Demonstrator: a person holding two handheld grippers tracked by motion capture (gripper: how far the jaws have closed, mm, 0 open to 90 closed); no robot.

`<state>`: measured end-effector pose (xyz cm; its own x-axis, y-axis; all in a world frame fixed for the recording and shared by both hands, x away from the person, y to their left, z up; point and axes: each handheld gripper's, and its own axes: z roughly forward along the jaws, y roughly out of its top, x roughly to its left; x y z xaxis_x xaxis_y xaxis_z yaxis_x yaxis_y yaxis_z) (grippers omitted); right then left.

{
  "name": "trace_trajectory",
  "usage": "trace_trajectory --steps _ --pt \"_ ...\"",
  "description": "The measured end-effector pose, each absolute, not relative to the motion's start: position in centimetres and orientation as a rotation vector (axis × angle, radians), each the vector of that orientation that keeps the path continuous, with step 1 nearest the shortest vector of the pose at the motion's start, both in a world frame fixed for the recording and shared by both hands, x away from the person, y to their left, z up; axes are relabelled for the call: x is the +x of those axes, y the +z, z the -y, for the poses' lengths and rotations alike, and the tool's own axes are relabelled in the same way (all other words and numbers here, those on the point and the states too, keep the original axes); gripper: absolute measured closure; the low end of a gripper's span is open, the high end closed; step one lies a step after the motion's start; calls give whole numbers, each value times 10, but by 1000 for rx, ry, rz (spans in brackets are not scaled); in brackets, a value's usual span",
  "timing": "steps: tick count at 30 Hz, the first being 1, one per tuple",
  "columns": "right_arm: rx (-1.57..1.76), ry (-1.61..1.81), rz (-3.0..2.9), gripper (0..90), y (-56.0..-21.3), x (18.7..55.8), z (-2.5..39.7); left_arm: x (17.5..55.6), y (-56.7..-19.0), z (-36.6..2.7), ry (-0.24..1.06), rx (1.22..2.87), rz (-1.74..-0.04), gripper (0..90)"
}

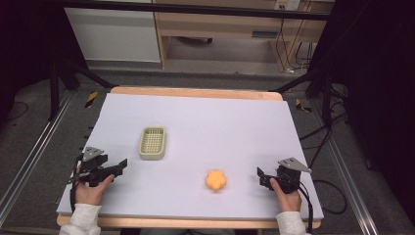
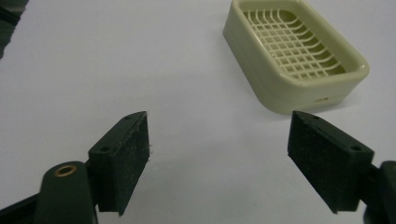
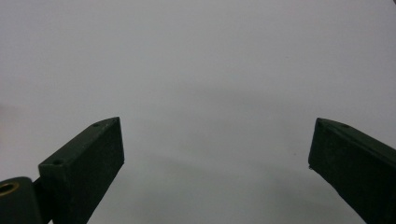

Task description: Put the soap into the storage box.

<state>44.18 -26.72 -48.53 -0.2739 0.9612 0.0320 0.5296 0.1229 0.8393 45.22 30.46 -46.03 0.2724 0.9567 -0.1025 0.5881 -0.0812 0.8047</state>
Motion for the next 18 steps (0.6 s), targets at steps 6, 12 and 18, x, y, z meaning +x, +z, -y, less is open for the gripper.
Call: trace_trajectory --steps 6,12,18 --pt "1427 1048 -1853 41 -486 441 268 449 -458 -299 573 1756 -1364 281" --pt "1441 1046 -1861 45 -486 441 267 448 -457 -287 550 1815 -1307 332" --pt "1440 1047 -1865 45 -486 441 267 445 -456 -274 554 1851 -1267 363"
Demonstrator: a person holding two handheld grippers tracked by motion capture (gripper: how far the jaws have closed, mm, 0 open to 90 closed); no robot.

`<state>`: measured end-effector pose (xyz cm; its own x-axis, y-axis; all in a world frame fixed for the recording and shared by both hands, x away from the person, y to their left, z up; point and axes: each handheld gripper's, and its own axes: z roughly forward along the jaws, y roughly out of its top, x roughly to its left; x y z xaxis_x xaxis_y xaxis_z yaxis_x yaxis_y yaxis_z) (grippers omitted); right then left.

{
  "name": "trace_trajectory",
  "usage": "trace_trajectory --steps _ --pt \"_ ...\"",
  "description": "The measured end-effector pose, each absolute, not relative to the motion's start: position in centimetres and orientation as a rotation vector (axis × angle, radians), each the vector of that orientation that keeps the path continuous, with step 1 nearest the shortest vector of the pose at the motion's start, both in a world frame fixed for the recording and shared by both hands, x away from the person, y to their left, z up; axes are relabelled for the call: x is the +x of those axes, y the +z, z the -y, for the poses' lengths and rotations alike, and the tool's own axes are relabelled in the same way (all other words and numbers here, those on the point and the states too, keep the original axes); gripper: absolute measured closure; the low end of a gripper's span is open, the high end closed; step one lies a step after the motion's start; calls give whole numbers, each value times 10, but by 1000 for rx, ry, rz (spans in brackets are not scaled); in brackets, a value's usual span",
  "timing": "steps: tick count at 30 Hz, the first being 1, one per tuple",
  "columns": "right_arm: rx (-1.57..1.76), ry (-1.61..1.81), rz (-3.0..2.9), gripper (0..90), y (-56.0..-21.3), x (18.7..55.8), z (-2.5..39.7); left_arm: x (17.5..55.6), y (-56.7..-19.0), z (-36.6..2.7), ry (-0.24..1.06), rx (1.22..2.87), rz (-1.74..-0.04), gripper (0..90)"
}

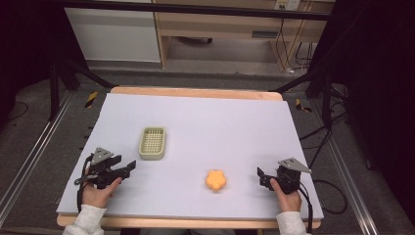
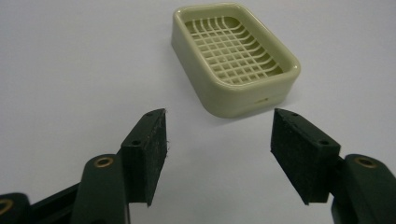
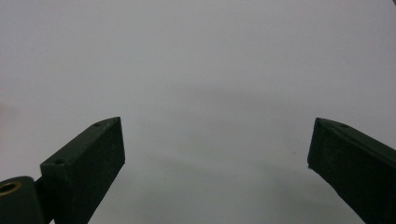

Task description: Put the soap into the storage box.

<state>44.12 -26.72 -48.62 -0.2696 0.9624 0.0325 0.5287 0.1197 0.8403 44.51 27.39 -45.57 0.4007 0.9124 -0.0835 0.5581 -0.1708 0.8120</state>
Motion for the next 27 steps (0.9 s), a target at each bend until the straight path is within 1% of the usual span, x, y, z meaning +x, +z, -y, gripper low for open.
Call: trace_trajectory --steps 11,18,27 --pt "1443 1036 -1866 45 -487 442 267 443 -454 -257 538 1892 -1221 374" --pt "1433 1019 -1861 45 -487 442 266 442 -451 -250 516 1907 -1184 367" --pt "1428 1016 -1871 45 -487 442 265 441 -448 -231 497 1940 -1131 357"
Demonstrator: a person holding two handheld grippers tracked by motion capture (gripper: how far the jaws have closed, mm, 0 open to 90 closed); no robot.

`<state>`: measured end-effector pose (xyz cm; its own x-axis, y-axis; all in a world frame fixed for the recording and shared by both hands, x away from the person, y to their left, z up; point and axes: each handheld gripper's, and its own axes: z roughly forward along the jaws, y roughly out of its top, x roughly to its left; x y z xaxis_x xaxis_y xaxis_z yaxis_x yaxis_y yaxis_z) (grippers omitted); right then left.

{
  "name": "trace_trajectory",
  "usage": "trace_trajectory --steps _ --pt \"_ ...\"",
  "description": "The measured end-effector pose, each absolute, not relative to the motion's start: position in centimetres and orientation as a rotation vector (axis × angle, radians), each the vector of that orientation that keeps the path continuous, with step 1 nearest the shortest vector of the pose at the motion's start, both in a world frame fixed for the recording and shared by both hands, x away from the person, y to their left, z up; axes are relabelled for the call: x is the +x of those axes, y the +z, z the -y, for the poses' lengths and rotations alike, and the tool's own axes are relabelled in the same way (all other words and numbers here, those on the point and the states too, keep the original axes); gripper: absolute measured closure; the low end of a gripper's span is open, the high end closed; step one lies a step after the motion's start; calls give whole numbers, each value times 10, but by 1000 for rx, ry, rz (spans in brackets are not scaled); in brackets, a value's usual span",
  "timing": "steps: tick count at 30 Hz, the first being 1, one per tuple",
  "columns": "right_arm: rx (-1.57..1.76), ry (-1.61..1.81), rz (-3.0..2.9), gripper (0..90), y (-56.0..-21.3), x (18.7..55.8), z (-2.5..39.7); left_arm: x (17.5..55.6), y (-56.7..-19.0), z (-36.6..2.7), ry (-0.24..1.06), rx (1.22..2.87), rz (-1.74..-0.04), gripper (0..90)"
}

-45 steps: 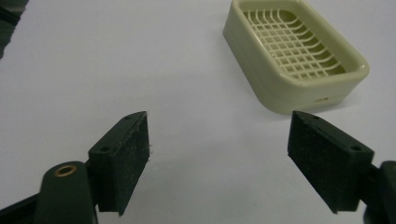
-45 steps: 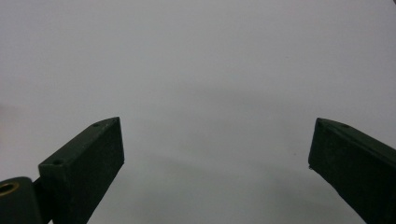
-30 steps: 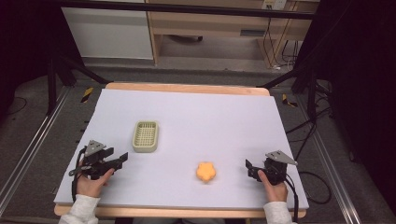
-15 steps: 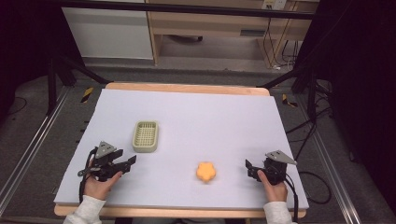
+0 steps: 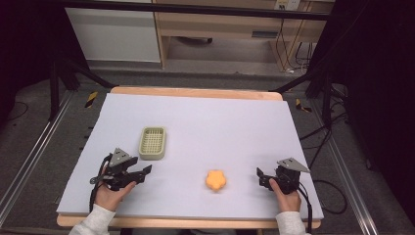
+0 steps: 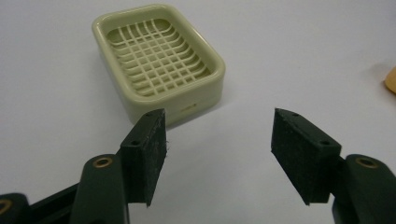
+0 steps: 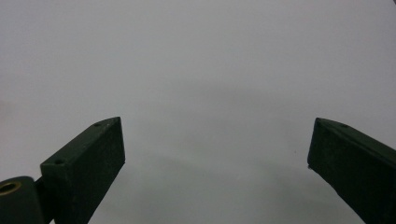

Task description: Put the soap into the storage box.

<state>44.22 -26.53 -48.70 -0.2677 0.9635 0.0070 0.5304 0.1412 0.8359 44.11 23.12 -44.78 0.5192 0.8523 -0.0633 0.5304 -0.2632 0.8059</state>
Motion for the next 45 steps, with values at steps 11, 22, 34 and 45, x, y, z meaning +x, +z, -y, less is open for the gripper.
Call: trace_trajectory --steps 11,22,34,45 --pt "1430 1018 -1887 45 -487 443 265 441 -444 -216 476 1971 -1092 342" --pt "1431 1017 -1891 47 -487 443 265 441 -439 -195 460 2023 -1040 326" --pt "1431 1013 -1892 47 -487 443 265 443 -434 -176 450 2072 -998 305" --pt "1433 1009 -1894 47 -487 443 265 446 -429 -154 424 2100 -953 286"
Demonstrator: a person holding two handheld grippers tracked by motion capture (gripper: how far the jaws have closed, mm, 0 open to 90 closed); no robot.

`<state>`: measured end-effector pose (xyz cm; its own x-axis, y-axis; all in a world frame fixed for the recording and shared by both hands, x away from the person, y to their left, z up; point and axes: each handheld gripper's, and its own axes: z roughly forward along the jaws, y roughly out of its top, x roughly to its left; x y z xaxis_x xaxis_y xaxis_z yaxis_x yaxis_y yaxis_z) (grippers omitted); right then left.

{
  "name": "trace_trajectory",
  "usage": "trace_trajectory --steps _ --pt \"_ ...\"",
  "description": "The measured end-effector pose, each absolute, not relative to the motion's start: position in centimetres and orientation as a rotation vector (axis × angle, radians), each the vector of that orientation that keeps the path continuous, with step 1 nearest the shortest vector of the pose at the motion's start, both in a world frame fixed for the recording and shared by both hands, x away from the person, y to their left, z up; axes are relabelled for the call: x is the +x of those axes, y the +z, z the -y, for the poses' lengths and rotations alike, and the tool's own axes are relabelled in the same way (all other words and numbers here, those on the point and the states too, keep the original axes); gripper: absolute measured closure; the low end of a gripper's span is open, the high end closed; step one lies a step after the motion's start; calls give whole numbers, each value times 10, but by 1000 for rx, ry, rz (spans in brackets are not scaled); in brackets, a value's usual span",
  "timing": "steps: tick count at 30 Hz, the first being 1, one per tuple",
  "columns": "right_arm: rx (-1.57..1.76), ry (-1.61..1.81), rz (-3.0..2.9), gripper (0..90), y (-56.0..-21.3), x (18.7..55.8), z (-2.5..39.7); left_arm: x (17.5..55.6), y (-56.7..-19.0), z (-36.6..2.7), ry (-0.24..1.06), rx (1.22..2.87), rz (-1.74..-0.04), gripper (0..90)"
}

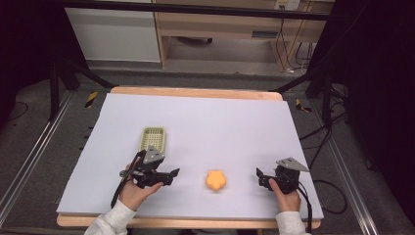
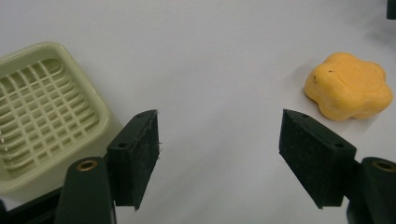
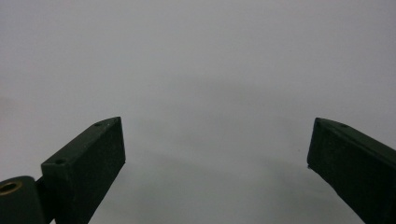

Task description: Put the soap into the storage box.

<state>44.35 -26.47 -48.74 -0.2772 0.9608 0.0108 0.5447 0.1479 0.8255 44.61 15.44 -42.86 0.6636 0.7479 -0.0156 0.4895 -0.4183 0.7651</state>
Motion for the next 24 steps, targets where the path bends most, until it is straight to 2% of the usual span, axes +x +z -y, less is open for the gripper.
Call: trace_trajectory --steps 24 --pt "1430 998 -1900 47 -487 444 264 447 -425 -103 354 2154 -865 273"
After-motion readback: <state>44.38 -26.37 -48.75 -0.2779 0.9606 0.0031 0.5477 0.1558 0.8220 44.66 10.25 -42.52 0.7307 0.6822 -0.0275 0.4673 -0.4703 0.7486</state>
